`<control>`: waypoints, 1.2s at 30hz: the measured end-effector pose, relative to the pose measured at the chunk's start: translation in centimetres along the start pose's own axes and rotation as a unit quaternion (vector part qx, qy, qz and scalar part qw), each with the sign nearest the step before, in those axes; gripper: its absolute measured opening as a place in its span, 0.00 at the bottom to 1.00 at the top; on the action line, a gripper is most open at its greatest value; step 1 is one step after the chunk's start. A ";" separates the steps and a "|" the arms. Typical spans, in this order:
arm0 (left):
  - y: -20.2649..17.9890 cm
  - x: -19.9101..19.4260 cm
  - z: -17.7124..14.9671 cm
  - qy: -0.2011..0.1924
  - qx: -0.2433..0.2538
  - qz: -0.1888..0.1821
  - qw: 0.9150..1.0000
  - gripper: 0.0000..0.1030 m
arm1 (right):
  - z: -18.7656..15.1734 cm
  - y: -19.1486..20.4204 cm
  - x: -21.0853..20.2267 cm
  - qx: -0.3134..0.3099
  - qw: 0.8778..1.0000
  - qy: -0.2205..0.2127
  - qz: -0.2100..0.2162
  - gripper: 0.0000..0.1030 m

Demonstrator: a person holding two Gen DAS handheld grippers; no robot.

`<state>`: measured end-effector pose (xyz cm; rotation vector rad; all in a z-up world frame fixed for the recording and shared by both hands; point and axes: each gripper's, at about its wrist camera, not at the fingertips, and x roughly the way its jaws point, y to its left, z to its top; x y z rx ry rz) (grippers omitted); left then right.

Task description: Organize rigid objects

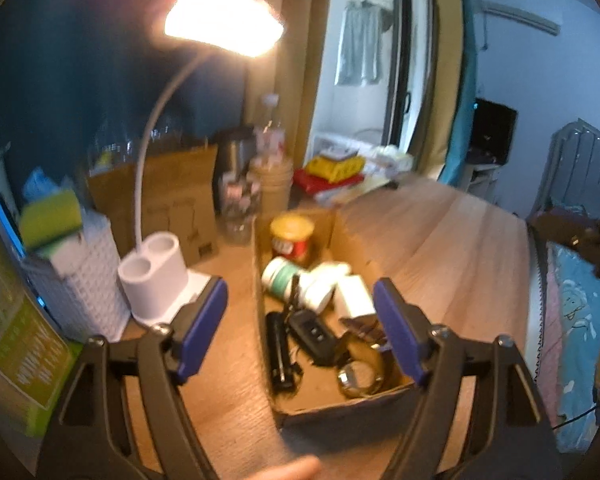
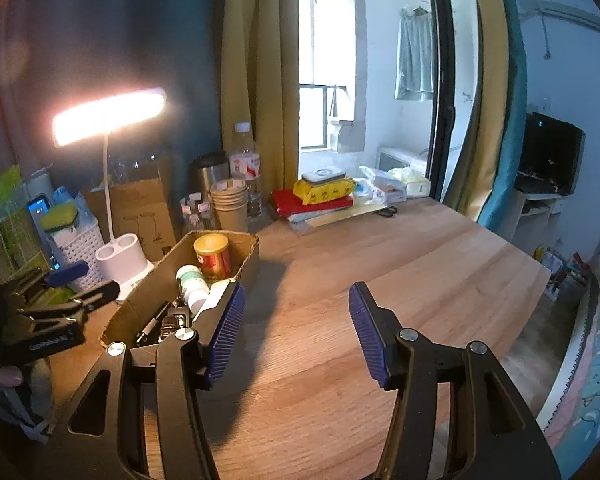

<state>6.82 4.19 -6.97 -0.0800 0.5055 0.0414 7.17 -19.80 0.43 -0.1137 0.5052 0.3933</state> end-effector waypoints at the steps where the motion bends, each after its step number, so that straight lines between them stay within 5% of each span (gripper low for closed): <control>1: -0.2 -0.6 0.3 -0.006 0.003 -0.001 1.000 0.79 | 0.1 0.0 -0.4 0.000 1.000 -0.003 -0.002 0.62; 5: -0.8 -3.1 1.4 -0.033 0.005 -0.008 0.999 0.89 | 0.6 0.4 -1.9 -0.001 1.000 -0.014 -0.006 0.63; 27: -3.0 -11.3 3.3 -0.091 0.000 -0.083 0.992 0.96 | 0.5 3.1 -8.1 0.001 0.997 -0.069 -0.019 0.64; 36: -3.5 -12.1 3.2 -0.105 0.010 -0.068 0.992 0.95 | 0.1 2.8 -7.9 0.013 0.997 -0.068 -0.026 0.64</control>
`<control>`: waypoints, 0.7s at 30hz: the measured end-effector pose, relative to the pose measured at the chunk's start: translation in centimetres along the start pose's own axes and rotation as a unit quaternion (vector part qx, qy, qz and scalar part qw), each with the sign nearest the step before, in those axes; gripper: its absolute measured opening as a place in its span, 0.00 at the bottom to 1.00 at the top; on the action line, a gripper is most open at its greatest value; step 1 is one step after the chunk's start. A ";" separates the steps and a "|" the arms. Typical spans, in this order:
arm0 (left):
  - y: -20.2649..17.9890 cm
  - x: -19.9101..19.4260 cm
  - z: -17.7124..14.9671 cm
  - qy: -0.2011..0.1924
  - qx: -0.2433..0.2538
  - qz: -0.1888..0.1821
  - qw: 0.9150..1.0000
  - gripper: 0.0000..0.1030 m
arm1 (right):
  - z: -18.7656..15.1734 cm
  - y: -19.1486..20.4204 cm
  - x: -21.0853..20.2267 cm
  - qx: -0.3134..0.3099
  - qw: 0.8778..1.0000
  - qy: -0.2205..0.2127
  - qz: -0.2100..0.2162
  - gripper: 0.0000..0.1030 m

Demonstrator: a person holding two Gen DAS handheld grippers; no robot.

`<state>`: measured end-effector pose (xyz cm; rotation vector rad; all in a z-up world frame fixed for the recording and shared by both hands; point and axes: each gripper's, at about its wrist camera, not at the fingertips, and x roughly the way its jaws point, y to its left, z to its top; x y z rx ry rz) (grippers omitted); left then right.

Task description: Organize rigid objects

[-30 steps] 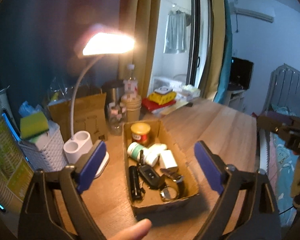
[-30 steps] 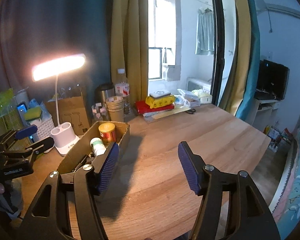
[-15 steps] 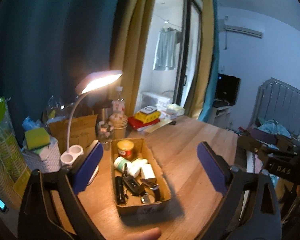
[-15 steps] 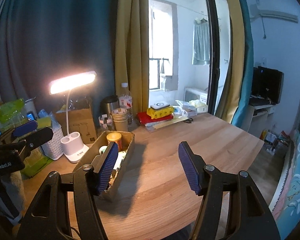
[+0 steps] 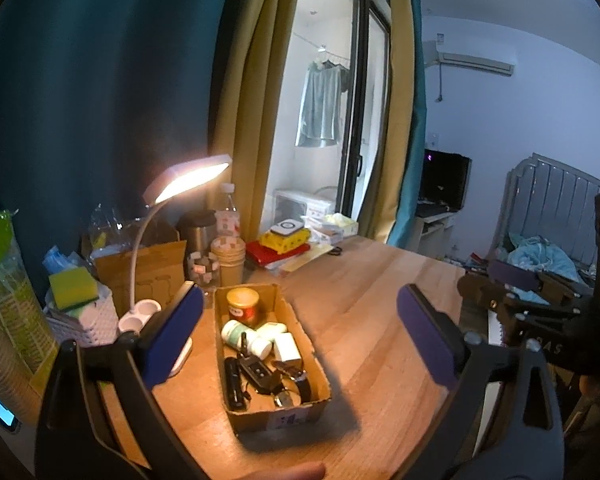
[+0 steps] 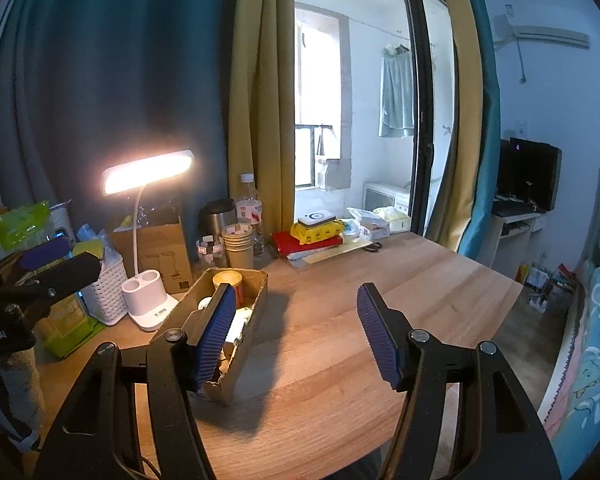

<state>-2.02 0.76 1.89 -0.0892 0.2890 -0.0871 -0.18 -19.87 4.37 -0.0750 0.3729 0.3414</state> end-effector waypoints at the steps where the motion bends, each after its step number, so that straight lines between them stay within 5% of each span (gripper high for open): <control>1: 0.0 0.0 0.0 -0.001 0.002 0.000 1.000 0.95 | 0.0 0.0 0.0 0.001 1.000 0.000 0.000 0.64; 21: -0.2 -0.2 0.0 -0.003 0.004 0.000 1.000 0.96 | -0.6 0.2 0.2 0.004 1.000 0.004 0.005 0.64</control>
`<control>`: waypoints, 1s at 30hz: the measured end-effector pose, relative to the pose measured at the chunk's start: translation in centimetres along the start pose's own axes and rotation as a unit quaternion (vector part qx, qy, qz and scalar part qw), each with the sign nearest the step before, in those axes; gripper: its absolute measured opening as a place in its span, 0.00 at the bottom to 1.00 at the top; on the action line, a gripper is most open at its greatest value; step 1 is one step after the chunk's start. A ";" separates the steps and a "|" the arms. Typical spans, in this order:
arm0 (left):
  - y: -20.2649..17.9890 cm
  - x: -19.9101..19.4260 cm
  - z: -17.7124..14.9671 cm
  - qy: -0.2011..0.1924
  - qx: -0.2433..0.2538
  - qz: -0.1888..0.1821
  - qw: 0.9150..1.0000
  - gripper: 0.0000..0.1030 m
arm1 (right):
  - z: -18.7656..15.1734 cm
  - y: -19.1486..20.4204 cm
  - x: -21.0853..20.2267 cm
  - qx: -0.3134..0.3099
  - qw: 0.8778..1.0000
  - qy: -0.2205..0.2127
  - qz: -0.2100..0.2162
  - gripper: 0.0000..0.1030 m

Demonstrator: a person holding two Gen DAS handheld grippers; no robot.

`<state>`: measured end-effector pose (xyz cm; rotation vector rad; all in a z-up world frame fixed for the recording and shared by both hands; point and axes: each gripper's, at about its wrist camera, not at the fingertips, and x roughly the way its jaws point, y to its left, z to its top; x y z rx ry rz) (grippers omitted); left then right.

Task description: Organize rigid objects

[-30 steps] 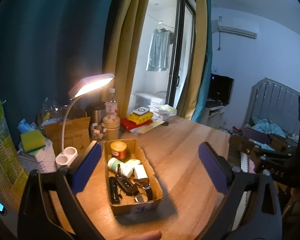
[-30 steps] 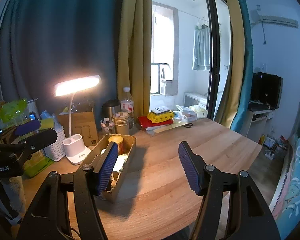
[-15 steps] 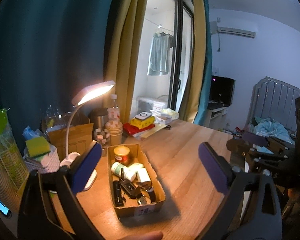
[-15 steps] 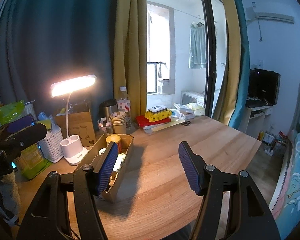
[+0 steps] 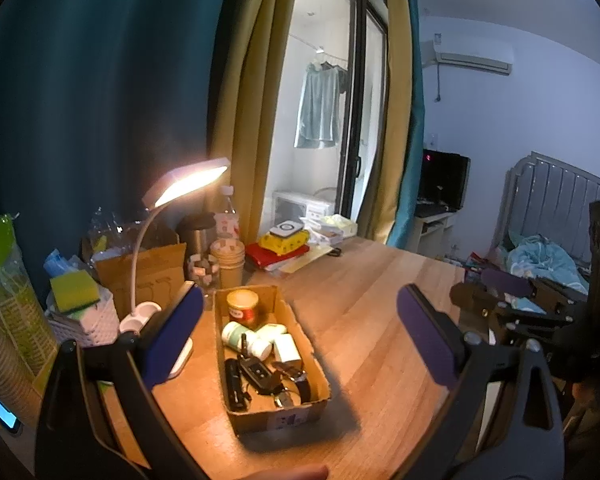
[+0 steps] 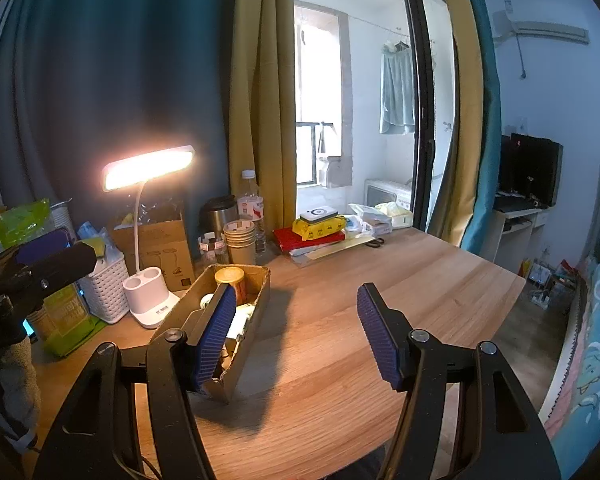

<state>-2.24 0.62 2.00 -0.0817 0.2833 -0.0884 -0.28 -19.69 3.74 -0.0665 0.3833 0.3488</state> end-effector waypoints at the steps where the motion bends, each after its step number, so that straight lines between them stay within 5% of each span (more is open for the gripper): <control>1: 0.0 0.0 0.0 0.000 0.000 0.001 1.000 0.96 | 0.0 0.0 0.0 0.000 1.000 0.000 0.000 0.64; 30: 0.1 0.3 -0.1 0.007 -0.001 -0.005 1.000 0.95 | -0.4 0.1 0.1 0.001 1.000 0.001 0.000 0.64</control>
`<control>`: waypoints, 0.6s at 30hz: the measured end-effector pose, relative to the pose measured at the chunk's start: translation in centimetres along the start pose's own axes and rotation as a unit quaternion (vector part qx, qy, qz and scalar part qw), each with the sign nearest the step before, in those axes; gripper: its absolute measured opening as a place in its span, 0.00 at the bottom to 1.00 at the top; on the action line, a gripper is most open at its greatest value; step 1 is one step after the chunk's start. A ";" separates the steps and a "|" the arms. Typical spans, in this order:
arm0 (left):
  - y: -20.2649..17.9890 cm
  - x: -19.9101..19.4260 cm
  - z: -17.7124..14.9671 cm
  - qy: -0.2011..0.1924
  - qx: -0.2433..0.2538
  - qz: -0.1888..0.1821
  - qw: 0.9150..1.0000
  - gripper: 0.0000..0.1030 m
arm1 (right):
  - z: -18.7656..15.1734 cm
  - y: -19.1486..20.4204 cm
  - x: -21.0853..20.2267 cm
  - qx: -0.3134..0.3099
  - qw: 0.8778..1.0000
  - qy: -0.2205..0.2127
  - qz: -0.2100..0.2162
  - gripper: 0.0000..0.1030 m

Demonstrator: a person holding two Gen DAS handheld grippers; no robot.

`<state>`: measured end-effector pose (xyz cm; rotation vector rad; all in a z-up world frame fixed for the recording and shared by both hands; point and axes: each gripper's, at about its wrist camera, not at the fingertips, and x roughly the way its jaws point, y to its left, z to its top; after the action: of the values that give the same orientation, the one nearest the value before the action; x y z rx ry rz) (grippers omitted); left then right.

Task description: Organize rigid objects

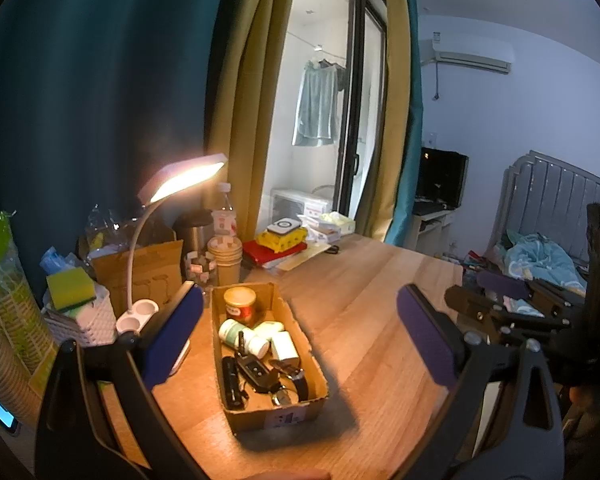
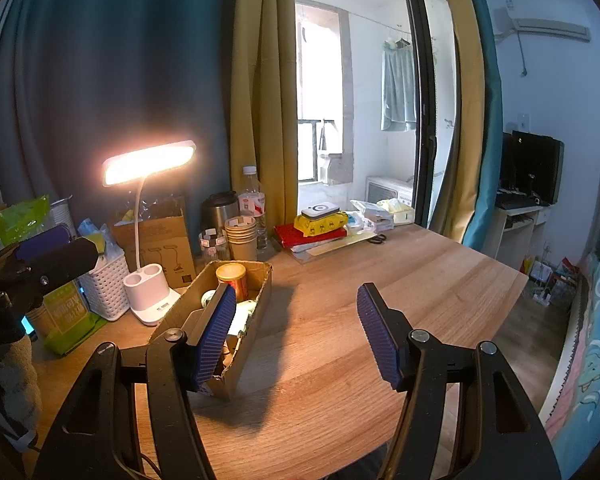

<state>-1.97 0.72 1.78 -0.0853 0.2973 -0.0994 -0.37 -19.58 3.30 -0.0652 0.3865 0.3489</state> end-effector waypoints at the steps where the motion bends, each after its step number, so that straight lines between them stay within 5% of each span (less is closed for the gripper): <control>1: -0.1 0.0 0.0 0.000 0.001 0.000 1.000 0.96 | 0.1 0.0 0.0 0.000 1.000 0.000 0.000 0.64; 18: -0.2 0.5 -0.3 0.004 0.003 0.003 1.000 0.95 | -0.2 0.3 0.1 -0.001 1.000 0.001 0.001 0.64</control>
<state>-1.63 0.42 1.42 -0.0775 0.3059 -0.0949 -0.49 -19.31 3.10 -0.0663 0.3877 0.3520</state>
